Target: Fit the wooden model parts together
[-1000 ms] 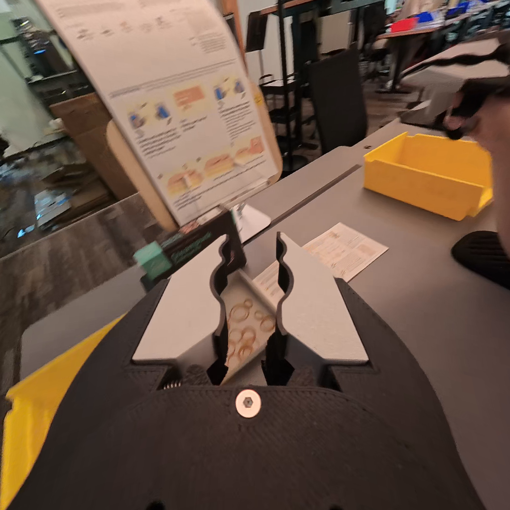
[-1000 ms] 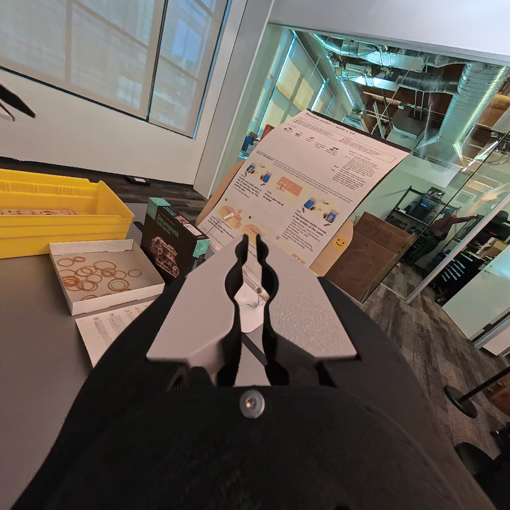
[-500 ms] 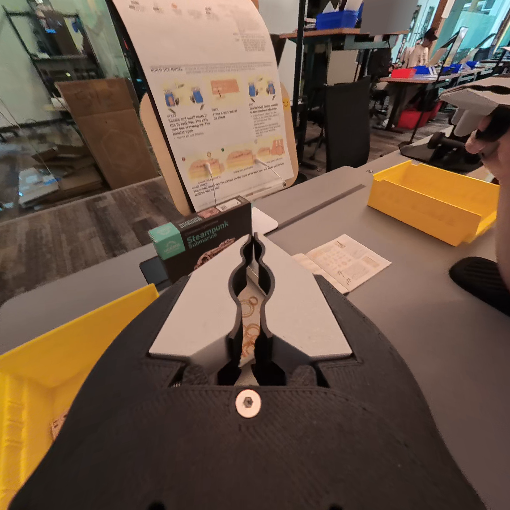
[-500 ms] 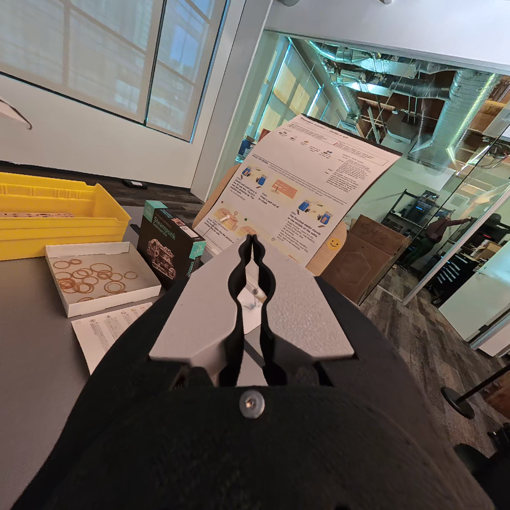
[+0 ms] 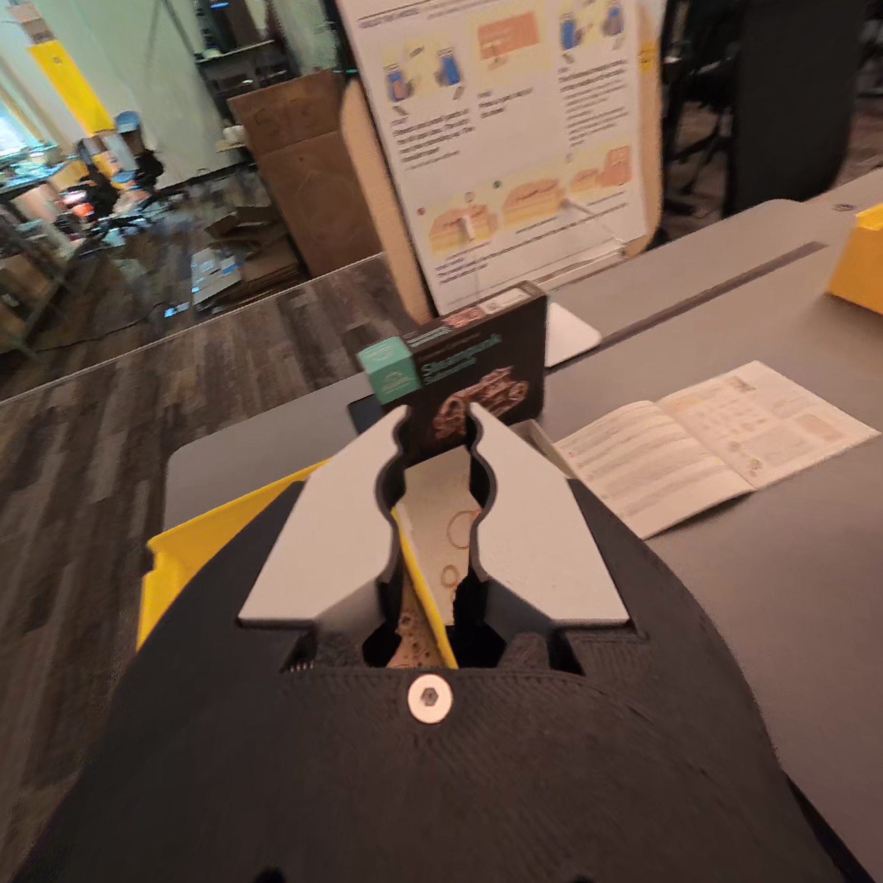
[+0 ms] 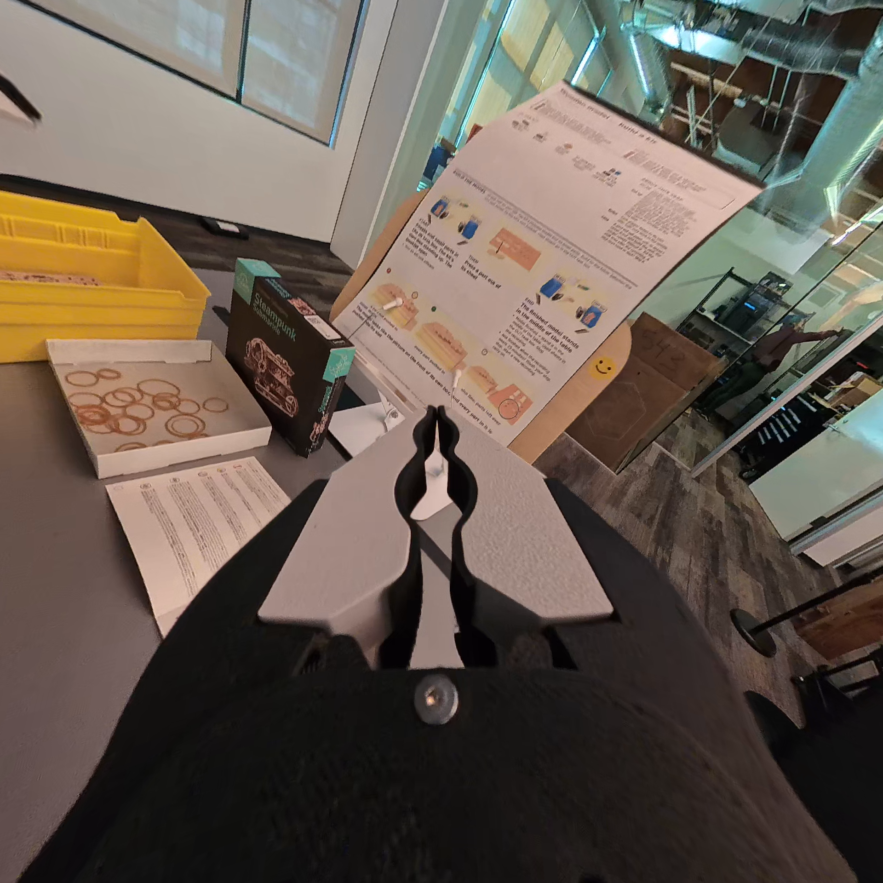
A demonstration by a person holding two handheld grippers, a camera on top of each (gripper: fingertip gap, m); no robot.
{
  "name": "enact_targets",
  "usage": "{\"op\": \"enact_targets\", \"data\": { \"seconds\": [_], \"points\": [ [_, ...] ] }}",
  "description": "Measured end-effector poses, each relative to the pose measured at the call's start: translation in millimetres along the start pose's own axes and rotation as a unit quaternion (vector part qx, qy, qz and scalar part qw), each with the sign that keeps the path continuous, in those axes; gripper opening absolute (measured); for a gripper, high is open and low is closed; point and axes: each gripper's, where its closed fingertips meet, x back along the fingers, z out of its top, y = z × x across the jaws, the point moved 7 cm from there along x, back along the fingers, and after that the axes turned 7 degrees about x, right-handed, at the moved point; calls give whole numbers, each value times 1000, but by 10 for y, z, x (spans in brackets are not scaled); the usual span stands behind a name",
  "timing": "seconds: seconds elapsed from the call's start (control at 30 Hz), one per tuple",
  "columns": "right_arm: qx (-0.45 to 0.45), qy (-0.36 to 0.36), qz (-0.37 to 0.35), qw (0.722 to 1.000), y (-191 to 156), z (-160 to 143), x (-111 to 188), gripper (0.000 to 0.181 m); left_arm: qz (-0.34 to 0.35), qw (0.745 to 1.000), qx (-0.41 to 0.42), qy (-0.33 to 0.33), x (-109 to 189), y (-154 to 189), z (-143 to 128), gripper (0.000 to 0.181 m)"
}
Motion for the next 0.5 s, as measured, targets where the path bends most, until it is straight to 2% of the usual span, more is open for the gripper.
{"op": "enact_targets", "data": {
  "seconds": [0.07,0.1,0.2,0.3,0.37,0.47,0.5],
  "points": [
    [0,-6,7,1000,-33,-19,-42,0,53,998,24,14,68,-204,23,54],
    [-1,-6,11,1000,-51,-21,-59,0,80,996,37,27,128,-315,42,62],
    [-4,-3,24,1000,-122,-22,-123,3,109,991,57,57,338,-561,63,73],
    [-9,-6,39,999,-235,-33,-238,12,104,992,64,12,443,-714,-64,84],
    [-17,-7,63,998,-370,-21,-329,18,109,992,51,-34,435,-825,-194,82],
    [-20,-7,98,995,-642,50,-474,28,83,988,39,-121,335,-968,-454,61],
    [-17,-9,109,994,-740,100,-522,30,71,985,38,-153,290,-1015,-555,61]
  ]
}}
